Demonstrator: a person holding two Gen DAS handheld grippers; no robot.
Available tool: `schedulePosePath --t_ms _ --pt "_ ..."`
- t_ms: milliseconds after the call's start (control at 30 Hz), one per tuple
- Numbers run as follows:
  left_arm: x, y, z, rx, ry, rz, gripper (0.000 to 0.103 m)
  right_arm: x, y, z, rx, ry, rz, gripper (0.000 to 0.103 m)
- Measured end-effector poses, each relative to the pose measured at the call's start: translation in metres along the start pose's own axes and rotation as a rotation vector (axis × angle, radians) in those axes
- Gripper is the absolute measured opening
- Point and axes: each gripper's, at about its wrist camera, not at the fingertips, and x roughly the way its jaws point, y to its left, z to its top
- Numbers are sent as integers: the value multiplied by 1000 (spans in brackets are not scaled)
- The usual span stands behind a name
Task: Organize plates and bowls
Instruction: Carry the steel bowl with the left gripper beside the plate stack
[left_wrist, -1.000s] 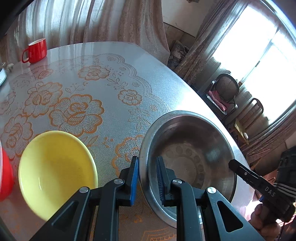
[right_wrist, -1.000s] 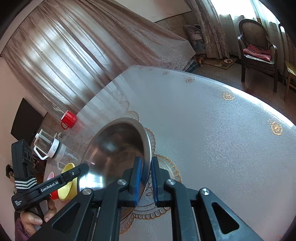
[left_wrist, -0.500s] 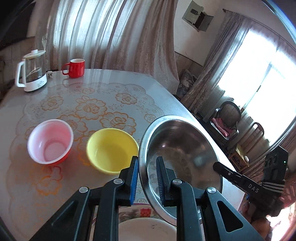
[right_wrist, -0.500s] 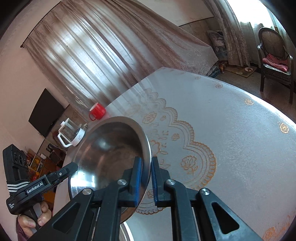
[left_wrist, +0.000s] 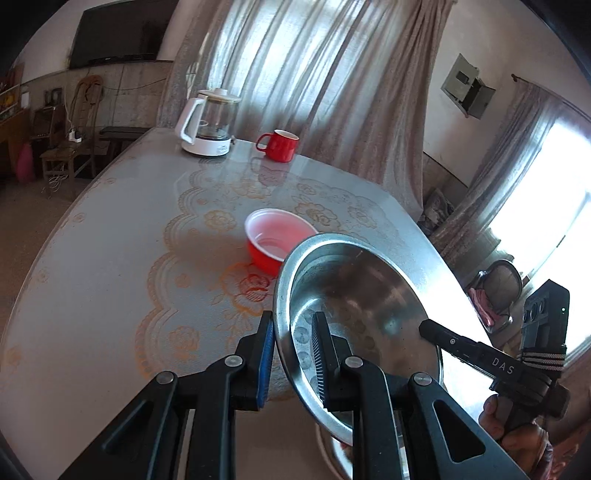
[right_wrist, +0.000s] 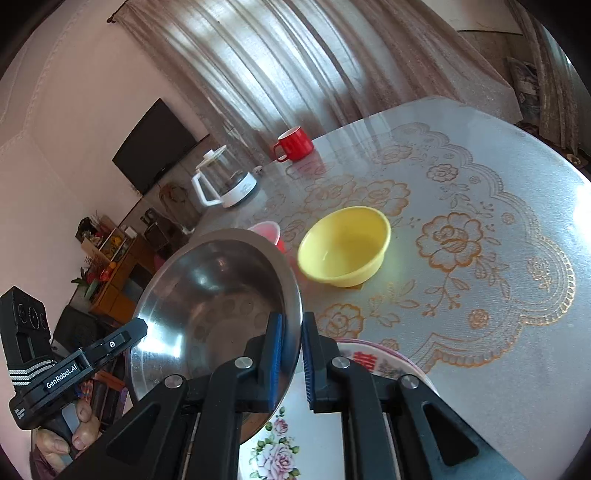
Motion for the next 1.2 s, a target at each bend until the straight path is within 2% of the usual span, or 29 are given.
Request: schedulePosePath --t_ms 267,367,533,767,867,967,1067,1200 --pt "-19 69 -27 -138 -7 91 19 52 55 -24 -112 140 43 10" --pt "-17 86 -37 -155 0 141 19 75 70 -36 -157 197 31 10" --pt "-3 103 -50 -184 41 161 19 106 76 -54 -194 273 4 10" --pt "9 104 -63 -164 72 228 21 111 92 -55 -243 266 8 12" --pt "16 98 -69 -109 90 281 21 109 96 -57 -267 269 -5 13" --pt "20 97 -74 -103 111 265 21 107 99 -57 -277 268 -14 14" --pt "16 97 -74 -95 83 308 25 105 98 -59 -265 277 -6 14" --pt "6 99 -72 -102 51 323 32 104 94 -59 -249 283 0 15"
